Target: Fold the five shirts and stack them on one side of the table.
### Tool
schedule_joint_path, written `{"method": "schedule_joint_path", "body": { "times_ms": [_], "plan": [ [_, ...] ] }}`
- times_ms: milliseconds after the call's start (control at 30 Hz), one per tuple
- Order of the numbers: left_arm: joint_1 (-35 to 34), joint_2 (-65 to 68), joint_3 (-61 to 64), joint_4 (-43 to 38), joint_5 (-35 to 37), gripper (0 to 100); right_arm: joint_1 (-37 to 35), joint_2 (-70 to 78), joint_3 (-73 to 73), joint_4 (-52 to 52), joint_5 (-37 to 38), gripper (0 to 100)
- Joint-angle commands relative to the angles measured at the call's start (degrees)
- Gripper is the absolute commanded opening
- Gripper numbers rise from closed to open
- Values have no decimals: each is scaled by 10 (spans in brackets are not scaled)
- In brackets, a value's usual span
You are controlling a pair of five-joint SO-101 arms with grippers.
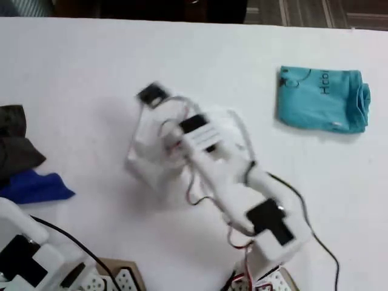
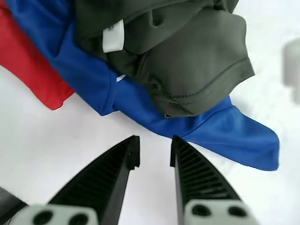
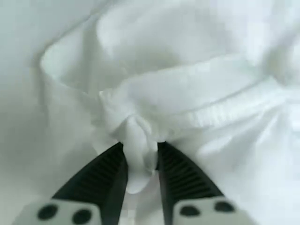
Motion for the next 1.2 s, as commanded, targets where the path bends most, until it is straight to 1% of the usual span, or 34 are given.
{"method": "schedule_joint_path", "body": {
  "times_ms": [0,100,200,333,467,567,633,700,767,800,867,967,1033,1167],
  "plan": [
    [32,-2,-22,5,-1,132,60,-125,-20,46,-3,19],
    [71,-2,2,5,-1,132,106,-211,-18,91,-1,19],
    [127,-2,36,1,-2,132,156,-281,-18,135,3,19],
    [223,-2,65,3,-4,135,242,-341,-7,179,3,19],
    [328,-2,81,4,-4,136,311,-373,59,194,3,19],
    [404,-2,80,3,-3,136,336,-393,133,190,14,25],
    [451,-2,78,-3,-2,137,337,-404,182,190,56,27],
    [497,-2,83,-16,-1,158,339,-420,226,190,82,56],
    [535,3,84,-25,7,205,345,-444,255,190,101,104],
    [552,10,81,-32,22,222,355,-459,264,192,115,125],
    [578,28,78,-52,45,225,381,-499,273,192,133,152],
    [611,69,80,-91,56,225,444,-565,277,189,138,147],
    [631,99,78,-103,66,225,482,-606,291,183,137,149],
    [663,154,78,-140,68,225,531,-677,383,139,140,149]
  ]
}}
